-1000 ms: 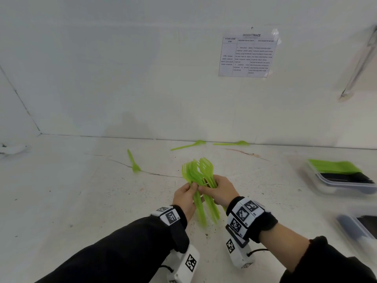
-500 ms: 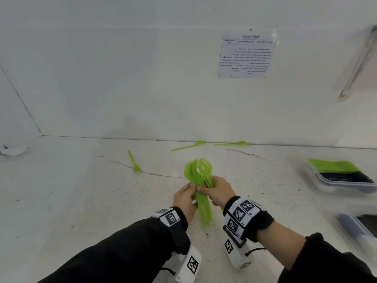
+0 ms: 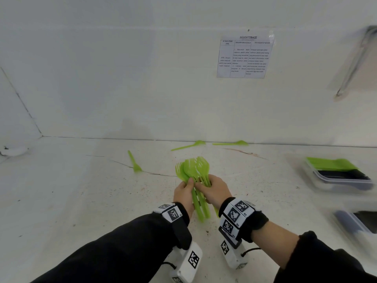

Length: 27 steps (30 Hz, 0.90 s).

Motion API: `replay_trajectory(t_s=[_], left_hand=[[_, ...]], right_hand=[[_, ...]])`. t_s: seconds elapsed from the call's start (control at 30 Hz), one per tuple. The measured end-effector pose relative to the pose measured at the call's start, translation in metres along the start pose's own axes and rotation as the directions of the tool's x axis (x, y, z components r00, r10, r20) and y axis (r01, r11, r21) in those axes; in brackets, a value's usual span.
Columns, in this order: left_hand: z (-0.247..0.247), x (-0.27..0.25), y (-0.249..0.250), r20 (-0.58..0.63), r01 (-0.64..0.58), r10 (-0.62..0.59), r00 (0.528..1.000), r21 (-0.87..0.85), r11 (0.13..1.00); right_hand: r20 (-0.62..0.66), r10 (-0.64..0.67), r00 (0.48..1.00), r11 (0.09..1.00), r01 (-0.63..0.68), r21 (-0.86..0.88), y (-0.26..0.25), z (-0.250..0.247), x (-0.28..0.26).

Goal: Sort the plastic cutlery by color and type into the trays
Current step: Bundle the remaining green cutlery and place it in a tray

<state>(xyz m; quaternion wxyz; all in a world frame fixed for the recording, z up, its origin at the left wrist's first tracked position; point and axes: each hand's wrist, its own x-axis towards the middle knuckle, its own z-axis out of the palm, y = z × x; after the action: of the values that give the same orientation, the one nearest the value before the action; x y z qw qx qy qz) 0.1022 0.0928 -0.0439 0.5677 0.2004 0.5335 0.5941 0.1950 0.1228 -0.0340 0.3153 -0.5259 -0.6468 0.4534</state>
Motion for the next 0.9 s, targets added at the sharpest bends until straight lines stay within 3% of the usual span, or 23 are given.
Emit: replay_trajectory(t_s=[0.07, 0.3, 0.6, 0.9], left_hand=[[0.0002, -0.0021, -0.0008, -0.005, -0.012, 0.012, 1.000, 0.012, 1.000], [-0.0016, -0.0043, -0.0040, -0.049, -0.079, 0.081, 0.996, 0.037, 0.996], [-0.0060, -0.0048, 0.0015, 0.049, -0.022, 0.026, 0.998, -0.074, 0.997], [-0.0064, -0.0069, -0.0014, 0.054, 0.061, -0.056, 0.997, -0.079, 0.995]], right_hand=[[-0.048, 0.002, 0.999, 1.000, -0.001, 0.015, 0.0016, 0.0015, -0.0001], [-0.028, -0.016, 1.000, 0.997, 0.013, -0.077, 0.0016, 0.0003, -0.0004], [0.053, 0.007, 0.999, 1.000, -0.007, -0.004, 0.0015, -0.0057, 0.0004], [0.104, 0.001, 0.995, 1.000, 0.002, -0.031, 0.0055, -0.0047, 0.0033]])
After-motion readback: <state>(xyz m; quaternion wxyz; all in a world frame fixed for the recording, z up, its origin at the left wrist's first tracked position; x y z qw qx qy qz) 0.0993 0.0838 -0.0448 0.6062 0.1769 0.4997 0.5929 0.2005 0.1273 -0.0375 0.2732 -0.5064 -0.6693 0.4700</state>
